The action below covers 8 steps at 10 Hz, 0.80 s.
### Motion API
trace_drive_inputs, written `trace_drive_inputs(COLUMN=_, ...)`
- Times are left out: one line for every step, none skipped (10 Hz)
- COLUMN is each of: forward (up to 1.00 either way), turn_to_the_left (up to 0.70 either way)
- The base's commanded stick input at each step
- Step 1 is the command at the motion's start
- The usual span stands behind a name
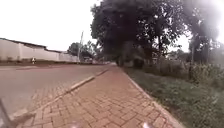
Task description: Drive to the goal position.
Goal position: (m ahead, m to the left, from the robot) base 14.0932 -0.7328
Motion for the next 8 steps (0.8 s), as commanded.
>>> trace_drive_inputs(forward=0.5, turn_to_the_left=0.0)
trace_drive_inputs(forward=0.5, turn_to_the_left=0.0)
trace_drive_inputs(forward=0.5, turn_to_the_left=0.0)
trace_drive_inputs(forward=0.5, turn_to_the_left=0.0)
trace_drive_inputs(forward=0.5, turn_to_the_left=-0.08)
trace_drive_inputs(forward=0.5, turn_to_the_left=-0.32)
trace_drive_inputs(forward=0.5, turn_to_the_left=-0.47)
trace_drive_inputs(forward=0.5, turn_to_the_left=-0.35)
